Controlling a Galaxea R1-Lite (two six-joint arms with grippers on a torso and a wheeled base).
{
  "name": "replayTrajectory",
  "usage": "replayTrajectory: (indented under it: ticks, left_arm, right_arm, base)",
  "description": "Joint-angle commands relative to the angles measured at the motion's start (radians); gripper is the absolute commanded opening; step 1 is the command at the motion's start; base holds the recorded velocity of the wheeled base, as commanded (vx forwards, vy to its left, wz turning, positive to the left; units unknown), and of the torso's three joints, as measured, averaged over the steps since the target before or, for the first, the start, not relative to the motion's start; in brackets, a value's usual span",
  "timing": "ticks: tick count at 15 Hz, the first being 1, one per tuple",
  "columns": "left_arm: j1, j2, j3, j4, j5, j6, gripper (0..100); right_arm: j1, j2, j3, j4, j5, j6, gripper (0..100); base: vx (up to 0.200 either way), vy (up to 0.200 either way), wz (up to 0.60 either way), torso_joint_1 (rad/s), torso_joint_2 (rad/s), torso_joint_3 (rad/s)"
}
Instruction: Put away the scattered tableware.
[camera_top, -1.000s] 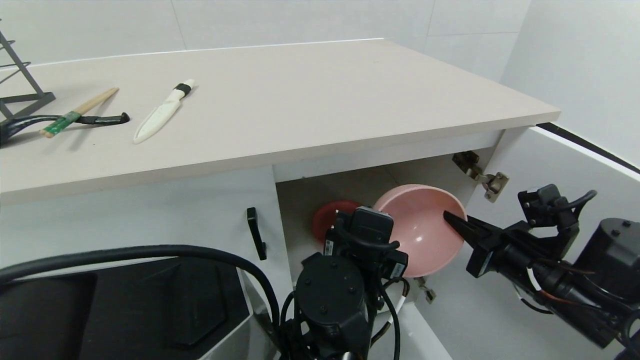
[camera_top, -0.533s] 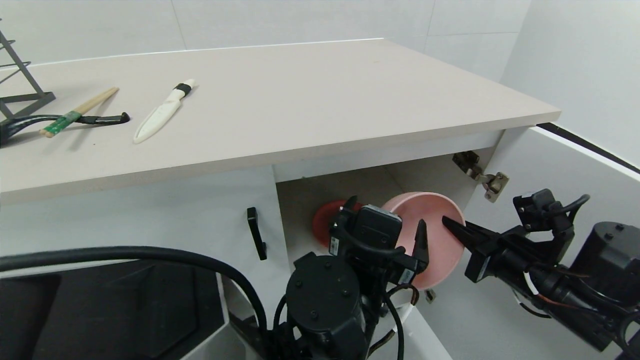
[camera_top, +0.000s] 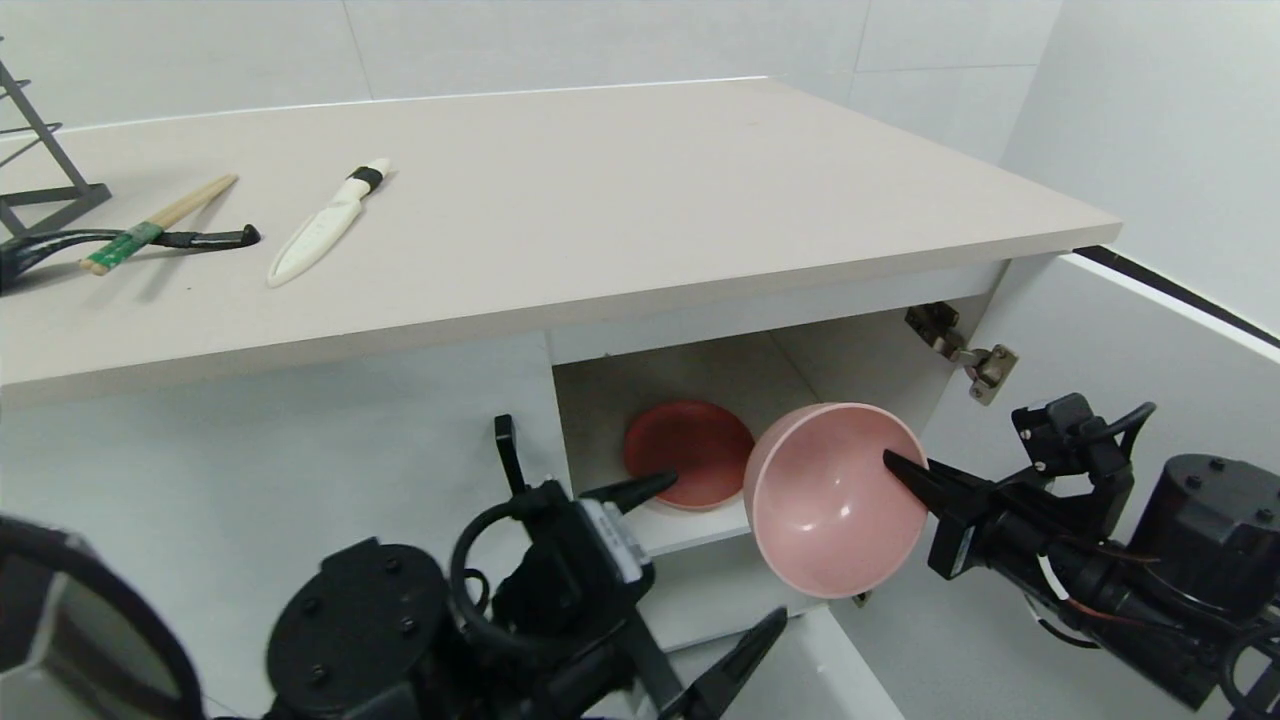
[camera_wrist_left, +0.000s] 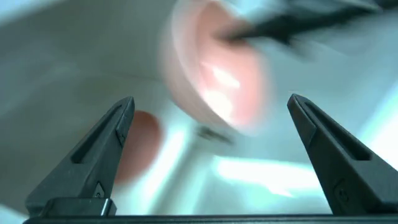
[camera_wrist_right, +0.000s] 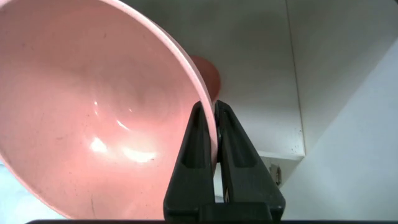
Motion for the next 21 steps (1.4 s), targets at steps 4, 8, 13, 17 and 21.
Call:
replayTrajectory:
  ticks: [4, 8, 13, 17, 21]
  left_arm:
    - [0.259, -0.243, 0.287, -0.001, -0.466, 0.008, 100]
    - [0.331, -0.485, 0.299, 0.077, -0.52, 0.014, 100]
    - [0.629, -1.362, 0.245, 1.025, -0.497, 0.0, 100]
    - [0.782, -1.574, 0.264, 1.326, -0.219, -0.066, 100]
    - [0.848, -1.778, 0.301, 1.498, -0.087, -0.158, 100]
  right_arm:
    - [-0.005, 0.003, 0.013, -0.001, 0.0, 0.001, 0]
    - [-0.013, 0.003, 0.036, -0.001, 0.0, 0.001, 0]
    - [-0.004, -0.005, 0.053, -0.001, 0.0, 0.001, 0]
    - [0.006, 0.006, 0.056, -0.001, -0.001, 0.004, 0]
    - [0.041, 0.063, 0.052, -0.001, 0.0, 0.004, 0]
  base:
    - [0.0, 0.0, 0.0, 0.0, 0.0, 0.0]
    - [0.0, 0.0, 0.0, 0.0, 0.0, 0.0]
    - [0.0, 0.0, 0.0, 0.0, 0.0, 0.0]
    - [0.0, 0.0, 0.0, 0.0, 0.0, 0.0]
    - [0.0, 0.0, 0.0, 0.0, 0.0, 0.0]
